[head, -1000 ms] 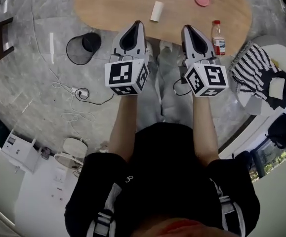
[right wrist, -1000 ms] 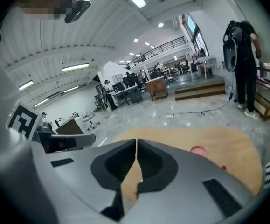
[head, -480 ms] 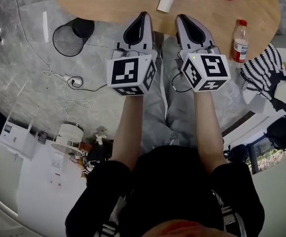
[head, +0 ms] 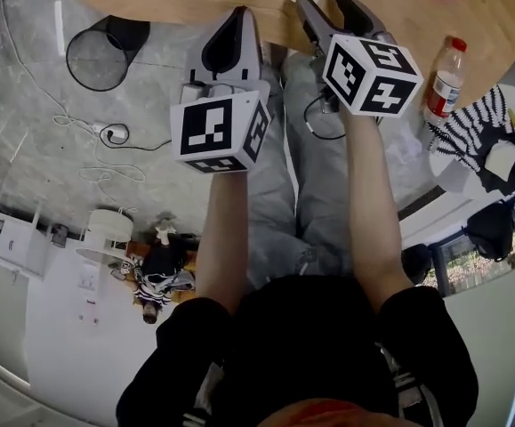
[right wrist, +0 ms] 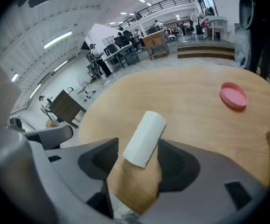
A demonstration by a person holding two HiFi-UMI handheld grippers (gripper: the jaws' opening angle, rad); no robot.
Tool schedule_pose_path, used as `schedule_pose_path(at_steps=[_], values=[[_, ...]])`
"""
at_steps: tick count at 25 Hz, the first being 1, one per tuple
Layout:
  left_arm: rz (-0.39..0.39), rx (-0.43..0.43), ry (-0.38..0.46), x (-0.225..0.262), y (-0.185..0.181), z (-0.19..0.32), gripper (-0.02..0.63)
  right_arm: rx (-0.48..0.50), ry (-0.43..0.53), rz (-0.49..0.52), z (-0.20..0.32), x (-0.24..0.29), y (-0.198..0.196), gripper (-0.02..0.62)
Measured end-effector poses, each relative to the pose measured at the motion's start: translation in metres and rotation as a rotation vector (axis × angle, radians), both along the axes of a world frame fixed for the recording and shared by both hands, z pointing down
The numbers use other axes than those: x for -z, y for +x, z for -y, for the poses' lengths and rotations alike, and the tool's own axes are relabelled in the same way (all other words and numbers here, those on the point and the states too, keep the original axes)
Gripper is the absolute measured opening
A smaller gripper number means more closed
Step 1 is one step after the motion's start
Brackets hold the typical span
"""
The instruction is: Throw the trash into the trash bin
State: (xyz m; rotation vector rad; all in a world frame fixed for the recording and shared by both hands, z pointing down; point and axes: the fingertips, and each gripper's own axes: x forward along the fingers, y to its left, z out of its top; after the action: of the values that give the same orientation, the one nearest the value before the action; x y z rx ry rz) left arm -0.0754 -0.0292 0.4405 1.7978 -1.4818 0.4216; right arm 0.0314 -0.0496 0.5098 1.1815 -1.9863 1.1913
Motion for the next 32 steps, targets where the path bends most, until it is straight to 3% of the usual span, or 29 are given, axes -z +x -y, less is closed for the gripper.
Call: schedule_pose_path(at_steps=[8, 22, 26, 32], values=[[-0.009, 0.061, -0.014, -0.009, -0.025, -0.004, 0.008, -0.010, -0.053, -0.082, 0.008, -0.023, -0.009, 0.229], [-0.027, 0.190, -0.004, -0.005, -0.073, -0.024, 0.008, 0.043, -0.034, -0.159, 0.009, -0.018, -0.030, 0.195], [-0.022, 0.251, -0.002, -0.004, -0.101, -0.041, 0.008, 0.083, -0.005, -0.105, 0.002, -0.004, -0.061, 0.184], [-0.013, 0.389, 0.001, -0.002, -0.146, -0.073, 0.008, 0.233, 0.023, 0.017, -0.017, 0.024, -0.140, 0.183]])
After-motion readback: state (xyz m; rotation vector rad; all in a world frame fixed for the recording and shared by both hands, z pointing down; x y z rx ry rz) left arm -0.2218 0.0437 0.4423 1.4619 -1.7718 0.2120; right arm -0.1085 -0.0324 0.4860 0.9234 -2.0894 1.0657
